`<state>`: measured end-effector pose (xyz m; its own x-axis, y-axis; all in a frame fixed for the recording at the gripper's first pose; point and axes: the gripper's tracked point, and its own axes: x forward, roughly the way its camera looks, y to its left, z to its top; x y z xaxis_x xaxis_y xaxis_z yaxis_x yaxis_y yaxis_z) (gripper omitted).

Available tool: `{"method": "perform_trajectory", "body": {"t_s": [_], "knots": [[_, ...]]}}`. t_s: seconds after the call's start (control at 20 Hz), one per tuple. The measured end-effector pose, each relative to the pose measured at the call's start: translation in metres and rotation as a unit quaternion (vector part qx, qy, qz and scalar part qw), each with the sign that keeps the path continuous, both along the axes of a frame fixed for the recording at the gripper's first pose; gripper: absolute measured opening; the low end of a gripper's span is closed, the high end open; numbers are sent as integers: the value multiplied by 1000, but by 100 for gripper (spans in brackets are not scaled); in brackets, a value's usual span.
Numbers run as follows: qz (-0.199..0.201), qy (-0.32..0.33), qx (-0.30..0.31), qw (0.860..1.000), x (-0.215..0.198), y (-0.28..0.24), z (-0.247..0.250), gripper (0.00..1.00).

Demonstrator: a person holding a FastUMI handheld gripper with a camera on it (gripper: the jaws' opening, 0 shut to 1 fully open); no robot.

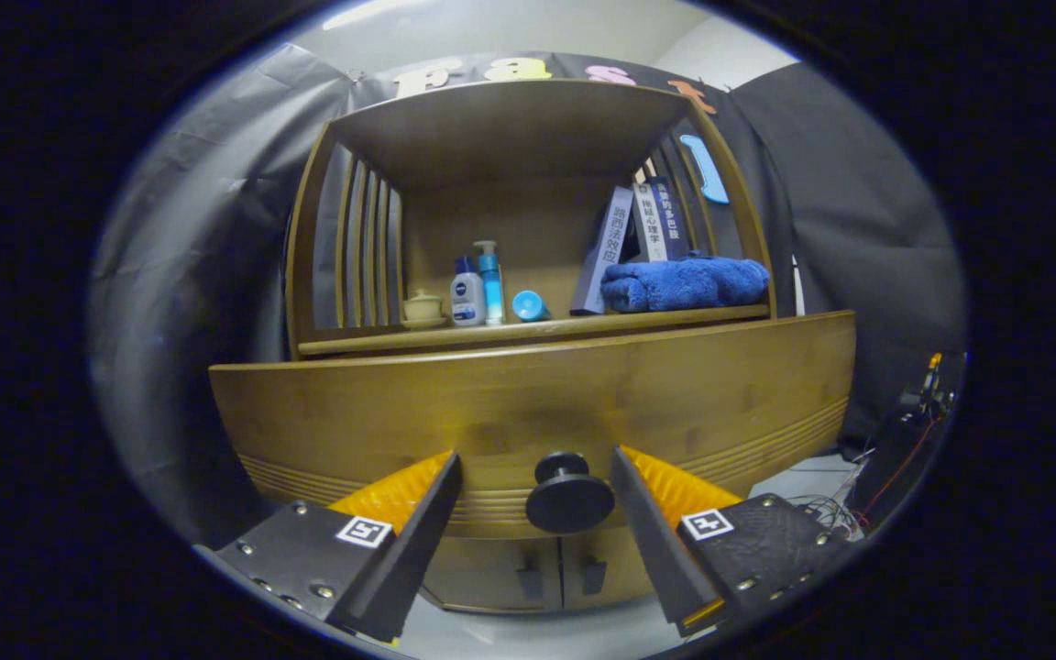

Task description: Pull open the drawer, take out the items inside it, and place them on the countertop above the cabinet.

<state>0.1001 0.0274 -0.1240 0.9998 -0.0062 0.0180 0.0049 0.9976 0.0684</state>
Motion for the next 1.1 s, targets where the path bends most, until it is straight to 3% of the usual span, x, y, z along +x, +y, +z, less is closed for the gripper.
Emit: {"method": "perform_trajectory", "body": {"t_s": [0.85,1.1], "knots": [[-1,-6,11,1000,94,9,2,99],[-3,-12,-7,1000,95,13,8,98]]}}
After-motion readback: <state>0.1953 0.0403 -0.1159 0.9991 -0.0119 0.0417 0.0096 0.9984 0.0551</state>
